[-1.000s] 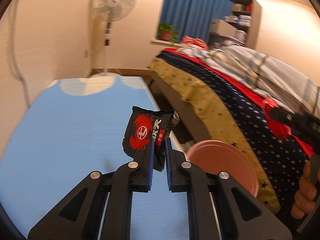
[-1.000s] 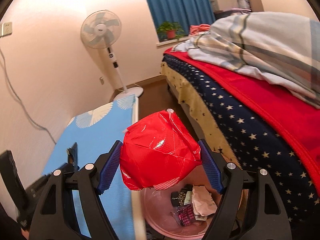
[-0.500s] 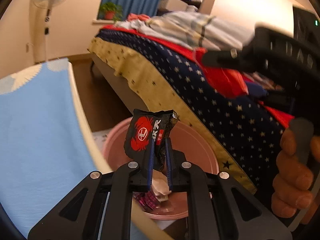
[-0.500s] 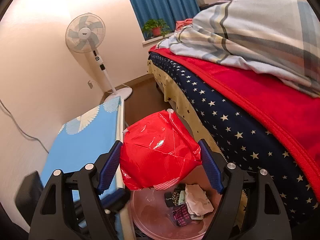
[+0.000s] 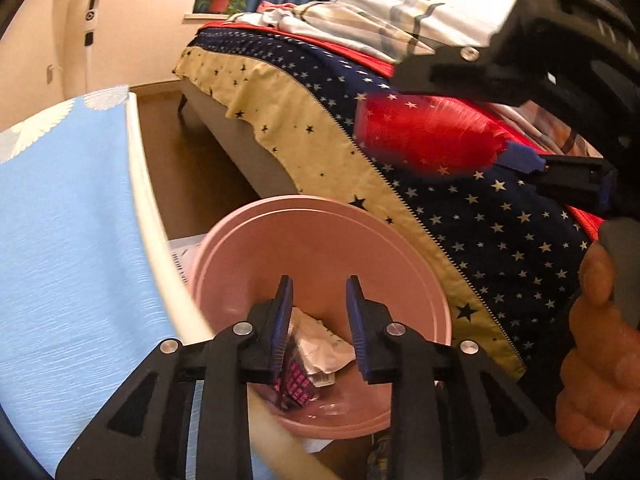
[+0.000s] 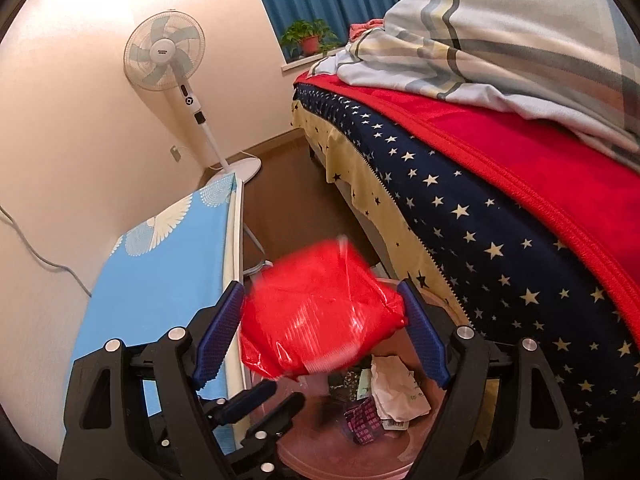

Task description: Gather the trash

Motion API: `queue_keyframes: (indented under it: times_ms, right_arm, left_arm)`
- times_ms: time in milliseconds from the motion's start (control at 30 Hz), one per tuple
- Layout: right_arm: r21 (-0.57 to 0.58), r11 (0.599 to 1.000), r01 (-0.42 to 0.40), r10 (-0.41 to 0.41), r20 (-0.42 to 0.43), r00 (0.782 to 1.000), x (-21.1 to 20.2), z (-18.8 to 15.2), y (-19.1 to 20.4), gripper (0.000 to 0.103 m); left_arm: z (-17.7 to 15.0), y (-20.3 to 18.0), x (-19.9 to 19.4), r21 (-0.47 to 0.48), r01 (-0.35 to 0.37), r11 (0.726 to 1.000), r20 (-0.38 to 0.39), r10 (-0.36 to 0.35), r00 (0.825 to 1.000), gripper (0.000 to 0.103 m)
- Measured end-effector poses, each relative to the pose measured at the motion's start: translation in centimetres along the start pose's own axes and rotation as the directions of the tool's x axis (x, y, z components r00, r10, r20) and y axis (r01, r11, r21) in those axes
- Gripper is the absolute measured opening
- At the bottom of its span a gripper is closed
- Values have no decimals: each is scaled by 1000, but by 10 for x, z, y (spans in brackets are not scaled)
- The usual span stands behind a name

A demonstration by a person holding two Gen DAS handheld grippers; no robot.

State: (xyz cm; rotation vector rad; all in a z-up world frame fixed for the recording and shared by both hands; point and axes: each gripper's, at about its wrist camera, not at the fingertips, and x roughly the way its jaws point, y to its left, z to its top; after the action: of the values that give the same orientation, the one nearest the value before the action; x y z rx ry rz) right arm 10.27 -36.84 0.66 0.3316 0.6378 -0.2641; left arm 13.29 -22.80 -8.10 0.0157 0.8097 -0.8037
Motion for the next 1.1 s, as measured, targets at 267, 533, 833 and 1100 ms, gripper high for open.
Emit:
queue_keyframes:
  times_ms: [267, 533, 833, 1100]
  right_arm:
    - [9, 1000, -21, 21, 19, 1000, -7, 2, 0, 78]
    - [-7, 999, -47, 47, 68, 997, -37, 6, 4, 78]
    - [-80, 995, -61, 72, 148, 986, -101, -6, 13, 97]
    - [-161, 986, -33, 60, 170, 984, -141, -38, 19, 98]
  left_arm:
    - [2, 16, -22, -27, -32, 999, 40, 33, 999, 28]
    - [8, 15, -57, -17, -63, 998, 102, 65, 993, 27]
    - [19, -2, -131, -9, -149, 989, 249, 147, 957, 48]
    - [-7, -12, -200, -107, -284, 953, 358, 303, 883, 88]
